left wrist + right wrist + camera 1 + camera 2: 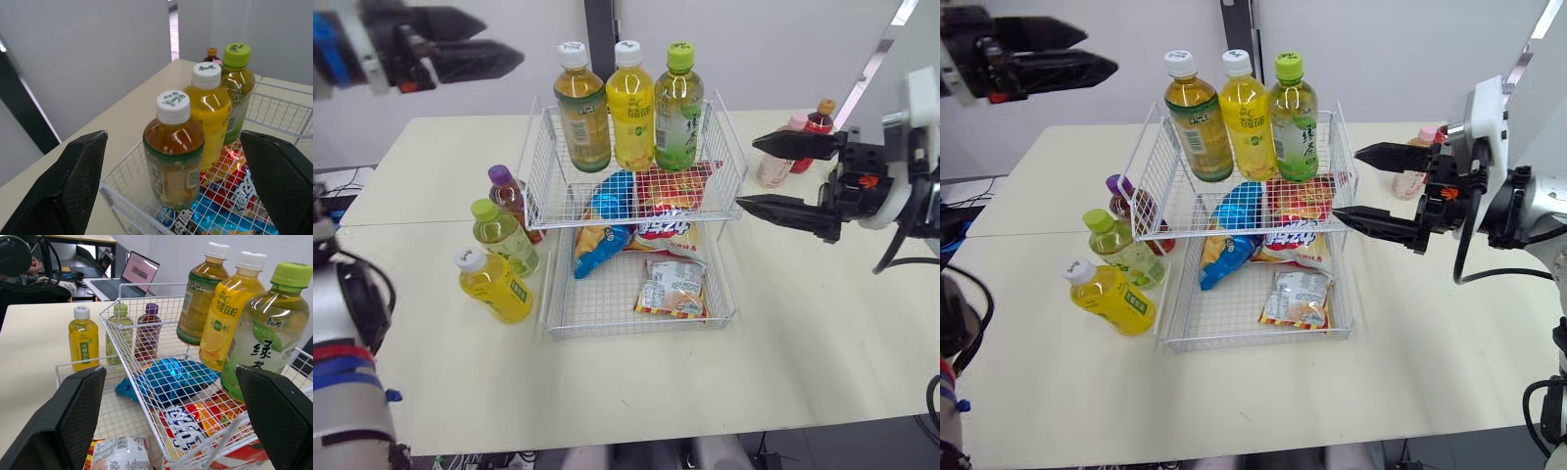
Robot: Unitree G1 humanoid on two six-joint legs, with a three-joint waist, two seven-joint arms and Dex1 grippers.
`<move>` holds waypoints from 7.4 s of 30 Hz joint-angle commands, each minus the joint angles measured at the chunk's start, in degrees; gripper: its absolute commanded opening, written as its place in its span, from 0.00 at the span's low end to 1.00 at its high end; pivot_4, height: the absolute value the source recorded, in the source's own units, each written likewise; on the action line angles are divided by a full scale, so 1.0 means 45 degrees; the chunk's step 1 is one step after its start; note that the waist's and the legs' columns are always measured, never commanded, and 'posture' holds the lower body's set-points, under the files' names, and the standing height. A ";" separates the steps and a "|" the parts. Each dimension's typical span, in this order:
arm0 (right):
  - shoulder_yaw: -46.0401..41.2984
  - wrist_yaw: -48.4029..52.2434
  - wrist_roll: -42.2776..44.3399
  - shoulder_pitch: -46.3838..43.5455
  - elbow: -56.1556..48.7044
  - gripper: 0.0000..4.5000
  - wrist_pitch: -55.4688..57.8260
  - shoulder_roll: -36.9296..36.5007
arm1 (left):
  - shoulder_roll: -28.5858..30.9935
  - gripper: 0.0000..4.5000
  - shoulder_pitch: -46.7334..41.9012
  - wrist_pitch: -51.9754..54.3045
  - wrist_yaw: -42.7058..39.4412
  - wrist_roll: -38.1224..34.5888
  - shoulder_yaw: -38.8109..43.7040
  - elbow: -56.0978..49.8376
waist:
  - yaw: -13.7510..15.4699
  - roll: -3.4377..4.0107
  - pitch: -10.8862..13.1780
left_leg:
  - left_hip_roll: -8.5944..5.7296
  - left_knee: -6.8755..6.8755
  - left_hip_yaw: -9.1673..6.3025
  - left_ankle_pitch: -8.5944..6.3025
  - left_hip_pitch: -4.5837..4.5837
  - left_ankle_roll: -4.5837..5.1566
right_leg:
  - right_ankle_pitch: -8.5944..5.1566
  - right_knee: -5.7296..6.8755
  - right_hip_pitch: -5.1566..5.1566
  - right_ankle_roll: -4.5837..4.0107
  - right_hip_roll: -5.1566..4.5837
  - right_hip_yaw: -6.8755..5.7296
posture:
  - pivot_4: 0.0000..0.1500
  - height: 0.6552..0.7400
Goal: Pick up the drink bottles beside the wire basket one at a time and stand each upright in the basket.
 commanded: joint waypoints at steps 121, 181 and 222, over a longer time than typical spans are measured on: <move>0.0320 0.2562 -0.0672 -0.0626 0.0241 1.00 -0.0173 -0.0189 | -0.1262 0.31 -0.4202 0.1472 0.4056 -0.7283 -0.4212 -0.0793 | 0.0113 0.0004 0.0146 | 0.0218 -0.0203 0.0106 -0.0001 0.0170 -0.0017 | 0.0105 -0.0256 0.0137 -0.0130 0.0197 0.0028 | 1.00 1.00; 0.1720 0.2281 -0.0583 -0.1334 0.0391 1.00 -0.0831 0.0792 | 0.2640 1.00 0.6070 0.4762 0.4009 -0.4669 0.6774 -0.6133 | -0.0010 0.0012 0.0142 | 0.0228 -0.0023 0.0096 0.0023 0.0065 -0.0050 | 0.0107 -0.0038 0.0002 -0.0135 0.0211 0.0049 | 1.00 1.00; 0.2298 0.3023 -0.1439 -0.2003 0.0820 1.00 -0.0925 0.1311 | -0.4803 1.00 1.2948 -0.0253 1.1289 -0.3357 0.5242 -0.9637 | 0.0403 -0.0012 0.0120 | 0.0253 -0.0024 0.0105 0.0021 0.0069 -0.0054 | 0.0166 -0.0110 0.0023 -0.0179 0.0200 0.0021 | 1.00 1.00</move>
